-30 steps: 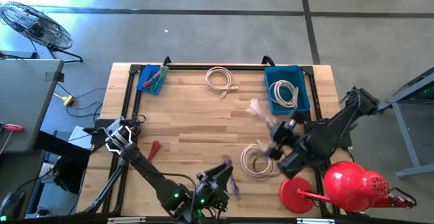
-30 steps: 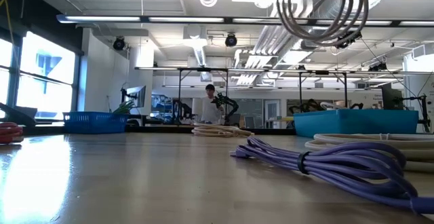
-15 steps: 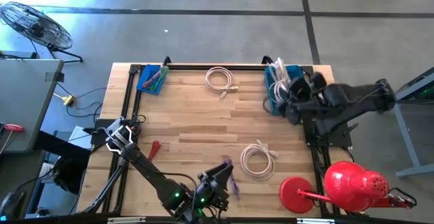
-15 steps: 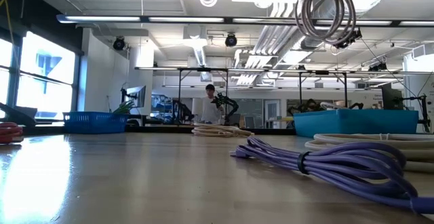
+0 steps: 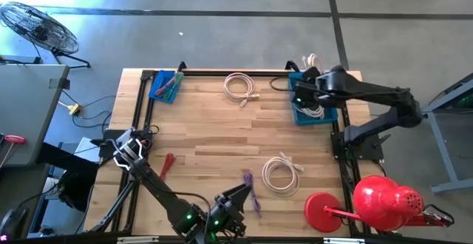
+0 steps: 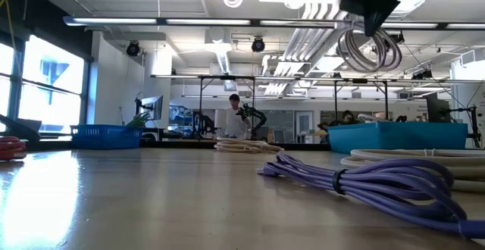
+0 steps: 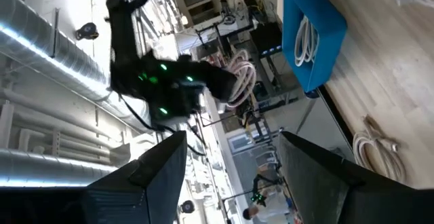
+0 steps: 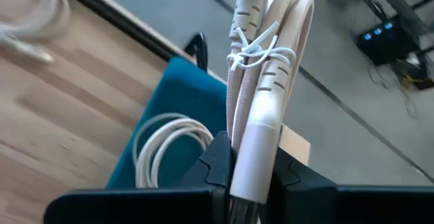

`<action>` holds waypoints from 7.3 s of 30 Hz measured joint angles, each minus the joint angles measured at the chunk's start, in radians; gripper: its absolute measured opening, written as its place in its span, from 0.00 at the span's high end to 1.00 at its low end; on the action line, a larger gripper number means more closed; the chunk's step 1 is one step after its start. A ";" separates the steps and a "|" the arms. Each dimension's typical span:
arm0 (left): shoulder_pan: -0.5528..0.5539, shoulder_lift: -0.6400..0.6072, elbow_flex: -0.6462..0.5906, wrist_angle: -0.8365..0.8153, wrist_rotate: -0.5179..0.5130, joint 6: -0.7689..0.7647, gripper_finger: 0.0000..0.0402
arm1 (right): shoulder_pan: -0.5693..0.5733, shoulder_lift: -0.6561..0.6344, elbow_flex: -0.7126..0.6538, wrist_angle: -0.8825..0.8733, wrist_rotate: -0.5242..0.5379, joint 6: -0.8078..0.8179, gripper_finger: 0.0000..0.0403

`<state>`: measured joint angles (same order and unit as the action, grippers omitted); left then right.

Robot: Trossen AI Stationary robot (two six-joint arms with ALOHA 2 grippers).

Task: Pick & Place USB Port
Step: Put the brown HDMI cable into the right blue bin, then put the purple USB cable into the left blue bin

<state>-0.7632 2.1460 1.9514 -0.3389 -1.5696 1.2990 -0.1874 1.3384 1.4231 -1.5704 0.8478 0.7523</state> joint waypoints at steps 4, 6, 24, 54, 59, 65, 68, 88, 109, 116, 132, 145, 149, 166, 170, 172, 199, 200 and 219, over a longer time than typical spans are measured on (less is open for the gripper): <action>-0.011 0.000 0.000 0.000 0.000 -0.023 0.43 | -0.063 0.069 0.000 0.002 -0.054 -0.029 0.94; -0.011 0.000 0.000 0.000 0.000 -0.039 0.43 | -0.086 0.103 0.000 0.002 -0.086 -0.037 0.94; -0.036 0.001 0.000 -0.022 -0.002 -0.111 0.43 | -0.215 0.186 -0.336 0.119 -0.180 -0.066 0.94; -0.009 0.001 0.000 -0.040 -0.001 -0.127 0.43 | -0.197 0.179 -0.434 0.305 -0.262 -0.250 0.35; -0.009 0.001 0.000 -0.127 0.000 -0.212 0.43 | -0.144 0.112 -0.329 0.267 -0.176 -0.204 0.36; -0.009 0.001 0.000 -0.281 0.000 -0.363 0.43 | -0.021 -0.023 -0.188 0.290 -0.182 -0.211 0.36; -0.009 0.001 0.000 -0.326 -0.001 -0.413 0.43 | 0.054 -0.093 -0.136 0.339 -0.249 -0.235 0.36; -0.061 -0.032 -0.001 -0.356 0.002 -0.337 0.43 | 0.528 -0.276 -0.538 1.294 -0.957 -0.416 0.36; 0.042 -0.565 0.000 -1.005 0.405 -1.684 0.43 | 0.691 -0.255 -0.752 1.694 -0.669 -0.457 0.36; 0.113 -0.632 -0.139 -1.126 0.839 -1.944 0.43 | 0.771 -0.123 -0.752 1.682 -0.535 -0.600 0.36; 0.141 -0.633 -0.584 -1.096 1.352 -2.036 0.43 | 0.789 0.289 -0.446 1.422 -0.506 -0.815 0.36; 0.141 -0.634 -0.678 -1.027 1.374 -2.003 0.43 | 0.796 0.476 -0.145 1.223 -0.724 -0.849 0.37; 0.141 -0.634 -0.678 -1.016 1.348 -2.003 0.43 | 0.796 0.474 -0.145 1.334 -0.808 -0.703 0.37; 0.141 -0.634 -0.678 -1.009 1.318 -2.000 0.43 | 0.787 0.472 -0.115 1.285 -0.947 -0.503 0.37; 0.141 -0.634 -0.678 -1.008 1.317 -2.000 0.43 | 0.766 0.472 -0.003 1.060 -0.878 -0.437 0.37; 0.141 -0.634 -0.678 -1.008 1.317 -2.000 0.43 | 0.753 0.471 0.059 0.961 -0.870 -0.414 0.37; 0.141 -0.634 -0.678 -0.940 1.257 -1.995 0.43 | 0.584 0.505 -0.032 0.968 -1.004 0.265 0.39; 0.141 -0.634 -0.678 -0.940 1.255 -1.985 0.43 | 0.584 0.520 -0.033 0.979 -1.016 0.265 0.39; 0.141 -0.634 -0.678 -0.911 1.233 -1.958 0.43 | 0.561 0.630 -0.033 1.022 -0.984 0.185 0.40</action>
<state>-0.6220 1.5120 1.2732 -1.2503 -0.3363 -0.6586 0.3733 1.9686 1.3903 -0.5480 -0.1362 0.9375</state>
